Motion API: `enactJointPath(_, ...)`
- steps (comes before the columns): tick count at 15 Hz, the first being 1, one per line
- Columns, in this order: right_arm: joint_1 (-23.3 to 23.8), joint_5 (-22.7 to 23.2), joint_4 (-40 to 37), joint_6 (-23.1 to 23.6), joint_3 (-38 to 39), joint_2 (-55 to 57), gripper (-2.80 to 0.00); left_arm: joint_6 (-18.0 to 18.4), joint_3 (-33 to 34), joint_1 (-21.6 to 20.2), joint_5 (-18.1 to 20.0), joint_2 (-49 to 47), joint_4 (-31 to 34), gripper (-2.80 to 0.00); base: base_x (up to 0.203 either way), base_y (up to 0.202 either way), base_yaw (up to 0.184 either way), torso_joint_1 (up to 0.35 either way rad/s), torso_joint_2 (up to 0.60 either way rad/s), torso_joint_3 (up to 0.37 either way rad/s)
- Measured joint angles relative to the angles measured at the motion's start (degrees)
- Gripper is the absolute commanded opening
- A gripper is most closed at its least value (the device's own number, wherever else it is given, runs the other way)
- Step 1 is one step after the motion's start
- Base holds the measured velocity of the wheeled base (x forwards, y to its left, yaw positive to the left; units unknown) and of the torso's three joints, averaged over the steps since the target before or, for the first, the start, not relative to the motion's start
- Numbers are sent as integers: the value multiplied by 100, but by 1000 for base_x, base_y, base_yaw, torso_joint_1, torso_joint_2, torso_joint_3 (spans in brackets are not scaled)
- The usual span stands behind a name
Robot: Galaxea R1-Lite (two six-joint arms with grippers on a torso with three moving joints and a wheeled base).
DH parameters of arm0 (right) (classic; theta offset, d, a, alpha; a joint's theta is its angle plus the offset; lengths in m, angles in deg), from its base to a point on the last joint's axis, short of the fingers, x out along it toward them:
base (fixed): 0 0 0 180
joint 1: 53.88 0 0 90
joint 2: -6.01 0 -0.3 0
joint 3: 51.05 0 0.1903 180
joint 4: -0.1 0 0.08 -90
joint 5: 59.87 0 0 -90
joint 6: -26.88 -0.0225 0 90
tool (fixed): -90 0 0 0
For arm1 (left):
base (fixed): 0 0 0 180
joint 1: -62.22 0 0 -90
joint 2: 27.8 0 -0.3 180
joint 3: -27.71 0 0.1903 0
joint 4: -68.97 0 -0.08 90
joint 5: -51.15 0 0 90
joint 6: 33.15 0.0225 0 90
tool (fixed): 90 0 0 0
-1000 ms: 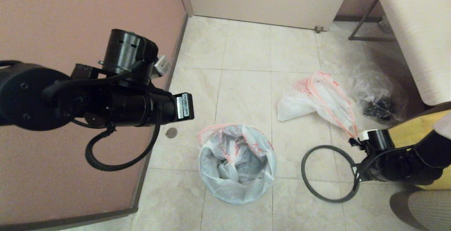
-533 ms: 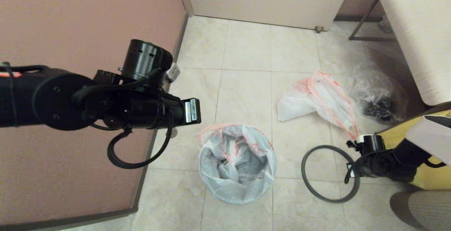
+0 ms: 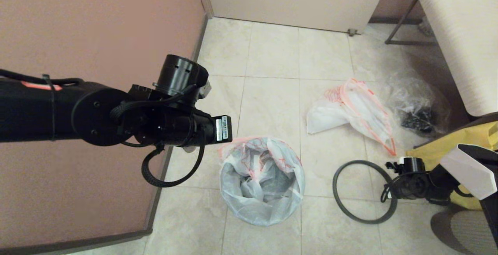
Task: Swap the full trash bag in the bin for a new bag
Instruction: Place the trash can ring on the trash can
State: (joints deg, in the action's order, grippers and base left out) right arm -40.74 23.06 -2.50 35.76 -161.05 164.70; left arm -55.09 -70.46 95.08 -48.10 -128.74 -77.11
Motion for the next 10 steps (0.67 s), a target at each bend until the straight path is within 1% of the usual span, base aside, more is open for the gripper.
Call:
enactJointPath(1,25,5,23,-4,-93,104,0,0,-2,2,-5,-23,-1,-280,0,0,0,0,0,0)
enactJointPath(6,116,98,91,-163,-311,316,0,8,-9,0,-15,-46,-6,-280,0,0,0,0,0,0)
enactJointPath(10,188,183,72,-157,-790,555,0,9,-15,0,-17,-46,-6,-280,0,0,0,0,0,0)
